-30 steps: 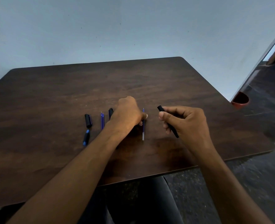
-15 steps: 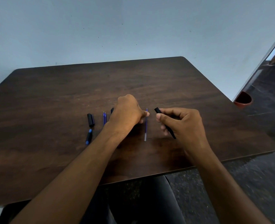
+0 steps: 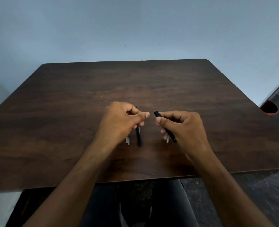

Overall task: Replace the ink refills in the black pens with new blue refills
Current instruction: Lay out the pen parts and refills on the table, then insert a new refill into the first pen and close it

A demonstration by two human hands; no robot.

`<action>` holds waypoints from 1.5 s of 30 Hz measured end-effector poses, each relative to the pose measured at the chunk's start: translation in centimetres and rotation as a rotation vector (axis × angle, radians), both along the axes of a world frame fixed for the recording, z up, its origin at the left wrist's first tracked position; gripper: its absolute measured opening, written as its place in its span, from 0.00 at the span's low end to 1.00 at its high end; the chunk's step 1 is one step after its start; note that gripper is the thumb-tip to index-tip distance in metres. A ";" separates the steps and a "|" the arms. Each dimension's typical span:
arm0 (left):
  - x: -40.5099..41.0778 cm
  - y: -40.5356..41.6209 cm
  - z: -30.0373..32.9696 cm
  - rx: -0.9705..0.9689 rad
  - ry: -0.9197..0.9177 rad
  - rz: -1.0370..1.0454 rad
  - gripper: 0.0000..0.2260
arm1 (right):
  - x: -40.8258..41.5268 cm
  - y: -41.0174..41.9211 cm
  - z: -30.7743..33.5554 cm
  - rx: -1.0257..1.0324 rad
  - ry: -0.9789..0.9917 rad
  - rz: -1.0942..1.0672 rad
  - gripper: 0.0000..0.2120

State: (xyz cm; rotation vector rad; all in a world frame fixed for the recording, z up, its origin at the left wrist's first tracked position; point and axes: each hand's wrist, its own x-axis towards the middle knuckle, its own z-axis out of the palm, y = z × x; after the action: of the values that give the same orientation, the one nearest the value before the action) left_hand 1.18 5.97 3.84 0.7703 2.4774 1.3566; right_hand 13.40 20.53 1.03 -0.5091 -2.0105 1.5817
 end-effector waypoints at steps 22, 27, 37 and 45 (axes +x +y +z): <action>-0.8 -7.1 -0.3 0.356 -0.054 0.055 0.12 | -6.5 -6.7 3.3 -0.135 0.041 0.141 0.07; -1.6 -7.5 -1.3 0.242 0.083 0.154 0.11 | -6.7 -5.2 3.7 0.048 -0.164 0.080 0.07; -2.7 -7.1 -3.5 0.173 0.220 0.260 0.13 | -10.0 -5.6 1.0 0.572 -0.651 -0.059 0.08; -2.9 -7.4 -4.3 0.219 0.270 0.250 0.13 | -10.6 -5.9 1.0 0.649 -0.723 -0.090 0.11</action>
State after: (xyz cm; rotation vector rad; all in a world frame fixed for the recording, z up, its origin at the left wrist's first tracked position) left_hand -1.75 -1.41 -0.49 0.7516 2.7387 1.7393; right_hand 2.83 14.59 2.07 -0.9679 -2.7949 0.6303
